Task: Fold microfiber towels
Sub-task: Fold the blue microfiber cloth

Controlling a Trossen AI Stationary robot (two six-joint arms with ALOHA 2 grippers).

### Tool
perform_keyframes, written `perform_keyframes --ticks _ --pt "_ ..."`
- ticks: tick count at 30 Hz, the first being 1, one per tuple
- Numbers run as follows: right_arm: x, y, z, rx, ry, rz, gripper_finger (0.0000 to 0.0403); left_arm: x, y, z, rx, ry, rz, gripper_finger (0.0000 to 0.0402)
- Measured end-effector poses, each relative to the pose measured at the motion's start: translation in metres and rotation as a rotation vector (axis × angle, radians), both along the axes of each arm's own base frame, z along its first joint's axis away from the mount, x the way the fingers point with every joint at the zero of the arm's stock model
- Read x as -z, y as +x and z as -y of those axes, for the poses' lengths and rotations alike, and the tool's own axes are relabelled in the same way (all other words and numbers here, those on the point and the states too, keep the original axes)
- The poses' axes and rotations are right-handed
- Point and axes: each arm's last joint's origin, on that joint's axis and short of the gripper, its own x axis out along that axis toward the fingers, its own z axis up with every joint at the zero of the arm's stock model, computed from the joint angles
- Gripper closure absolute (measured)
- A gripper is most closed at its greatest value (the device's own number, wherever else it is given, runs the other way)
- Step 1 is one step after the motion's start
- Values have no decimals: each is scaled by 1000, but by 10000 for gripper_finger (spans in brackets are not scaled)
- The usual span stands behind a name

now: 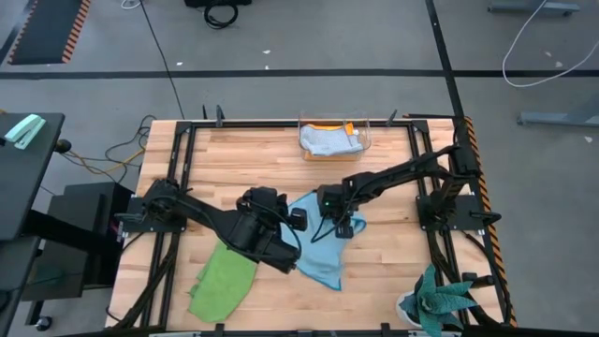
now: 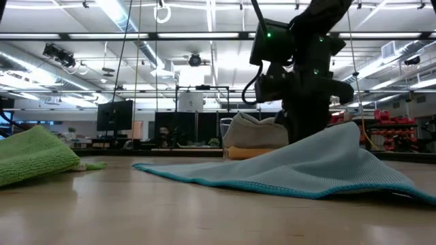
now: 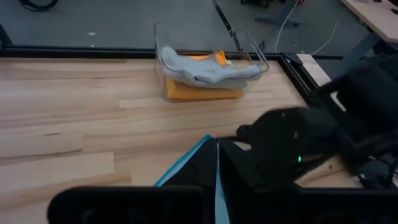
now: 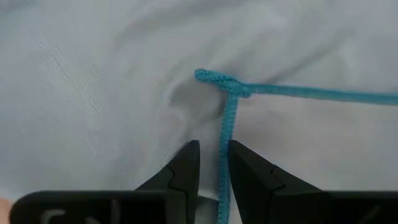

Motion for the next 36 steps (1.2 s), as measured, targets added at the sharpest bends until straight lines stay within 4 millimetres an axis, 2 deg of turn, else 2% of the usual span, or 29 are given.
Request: perform_keyframes --ticks 7,11,17,27,36 --pt "12 3 2 14 -18 -40 313 0 0 -1 -2 4 1 391" --pt "9 2 4 29 -62 -25 322 0 0 0 -3 2 5 385" --pt "6 0 18 58 -118 -27 352 0 0 0 -1 4 1 375" --pt "6 -2 41 128 -113 -32 383 0 0 0 9 10 -11 392" --pt "6 -2 44 111 -119 -29 398 0 0 0 14 18 -18 374"
